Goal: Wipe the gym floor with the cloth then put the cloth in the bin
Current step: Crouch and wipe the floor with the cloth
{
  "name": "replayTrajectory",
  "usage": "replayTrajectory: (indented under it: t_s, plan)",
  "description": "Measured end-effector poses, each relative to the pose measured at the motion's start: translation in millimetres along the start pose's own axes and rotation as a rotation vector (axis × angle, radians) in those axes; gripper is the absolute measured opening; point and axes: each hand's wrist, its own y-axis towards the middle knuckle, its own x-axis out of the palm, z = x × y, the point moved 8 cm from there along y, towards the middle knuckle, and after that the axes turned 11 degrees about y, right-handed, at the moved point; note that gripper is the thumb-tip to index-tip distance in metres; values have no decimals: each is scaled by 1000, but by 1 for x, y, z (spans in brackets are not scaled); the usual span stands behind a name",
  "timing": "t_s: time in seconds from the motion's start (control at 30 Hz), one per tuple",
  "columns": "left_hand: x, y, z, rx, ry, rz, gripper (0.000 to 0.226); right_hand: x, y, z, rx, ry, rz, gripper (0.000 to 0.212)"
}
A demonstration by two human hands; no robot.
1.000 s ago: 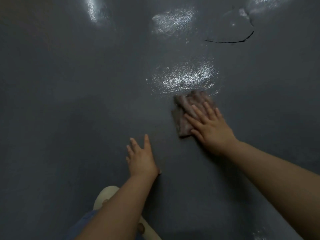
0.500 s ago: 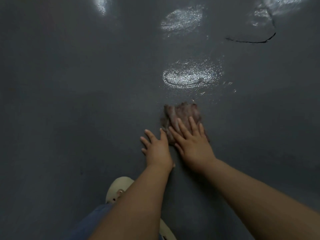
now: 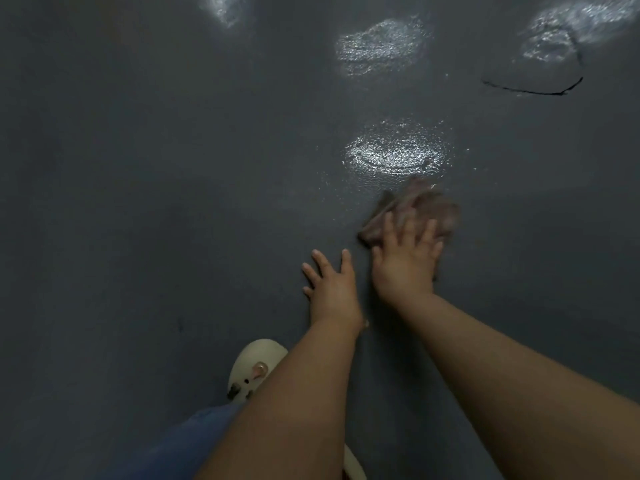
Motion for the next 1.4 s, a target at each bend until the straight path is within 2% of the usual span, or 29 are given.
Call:
replayTrajectory:
  t_s: [0.1,0.2,0.3,0.43,0.63,0.77,1.0,1.1,1.23,1.4]
  plan:
    - [-6,-1,-15,48,-90,18,84,24,-24,-44,-242,-42,-236,60]
    - [-13,-7,-29,56,-87,15,68,18,-24,-45,-267,-72,-369,59]
    - [-32,-28,-33,18,-157,81,62,-12,-36,-43,-257,-72,-300,48]
    - [-60,-63,-25,70,-199,175,65,-48,-75,-48,-223,-78,-245,38]
    - [-96,-115,-28,132,-133,279,52,-95,-134,-60,-128,-55,-139,38]
    - [-118,-139,-25,167,-120,378,53,-115,-159,-73,-110,-17,-88,41]
    - [-106,-147,-9,145,-24,326,68,-134,-180,-98,-269,75,-86,42]
    - [-105,-145,-6,126,-10,312,66,-128,-171,-94,-269,122,-127,46]
    - [-102,-124,-5,118,31,316,50,-116,-146,-82,-243,133,-155,46]
    - [-89,-91,5,177,-16,296,62,-72,-93,-49,-109,124,-149,32]
